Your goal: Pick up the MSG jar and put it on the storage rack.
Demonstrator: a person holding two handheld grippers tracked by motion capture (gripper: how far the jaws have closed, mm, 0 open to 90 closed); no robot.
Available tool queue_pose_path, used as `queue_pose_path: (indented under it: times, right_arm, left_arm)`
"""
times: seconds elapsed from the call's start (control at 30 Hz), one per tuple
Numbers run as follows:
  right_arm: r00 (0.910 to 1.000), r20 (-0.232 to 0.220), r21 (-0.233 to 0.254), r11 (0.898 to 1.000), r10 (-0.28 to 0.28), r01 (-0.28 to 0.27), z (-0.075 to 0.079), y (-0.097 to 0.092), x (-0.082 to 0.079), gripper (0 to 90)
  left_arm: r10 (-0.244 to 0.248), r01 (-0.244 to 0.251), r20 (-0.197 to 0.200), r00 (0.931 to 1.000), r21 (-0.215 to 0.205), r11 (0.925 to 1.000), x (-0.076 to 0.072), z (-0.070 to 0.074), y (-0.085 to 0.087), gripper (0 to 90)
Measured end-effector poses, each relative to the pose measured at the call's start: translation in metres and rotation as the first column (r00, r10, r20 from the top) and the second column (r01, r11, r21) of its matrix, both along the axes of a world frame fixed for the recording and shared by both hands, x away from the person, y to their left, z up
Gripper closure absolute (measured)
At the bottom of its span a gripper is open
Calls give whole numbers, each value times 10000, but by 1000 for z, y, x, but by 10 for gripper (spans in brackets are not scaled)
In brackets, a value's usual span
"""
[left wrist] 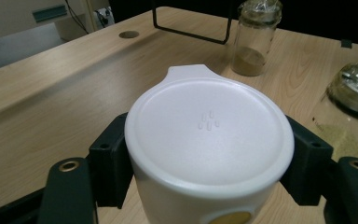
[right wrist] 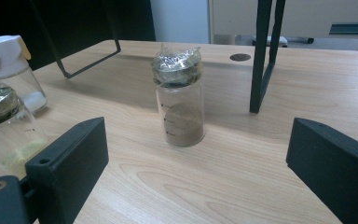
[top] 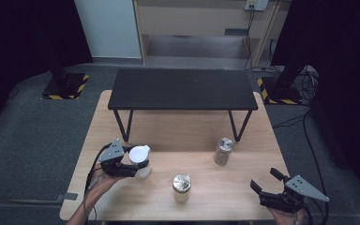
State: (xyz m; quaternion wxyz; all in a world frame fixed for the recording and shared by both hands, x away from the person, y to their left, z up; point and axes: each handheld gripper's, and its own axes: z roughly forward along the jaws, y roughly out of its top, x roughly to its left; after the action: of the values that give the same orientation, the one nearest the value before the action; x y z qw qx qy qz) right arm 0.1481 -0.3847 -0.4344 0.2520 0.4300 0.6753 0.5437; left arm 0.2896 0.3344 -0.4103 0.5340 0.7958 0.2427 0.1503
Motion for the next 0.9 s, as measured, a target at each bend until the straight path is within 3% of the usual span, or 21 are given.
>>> queue_pose_path:
  times: [0.37,0.9]
  right_arm:
    - [10000,-17,-10,10000,25,-25,0,0,1,60]
    - [10000,-24,-9,10000,58,-58,0,0,2,61]
  left_arm:
    - [-653,655,127,9978,-180,9977,11,33,9,295]
    - [-1020,1023,413,9939,-48,9947,19,96,14,296]
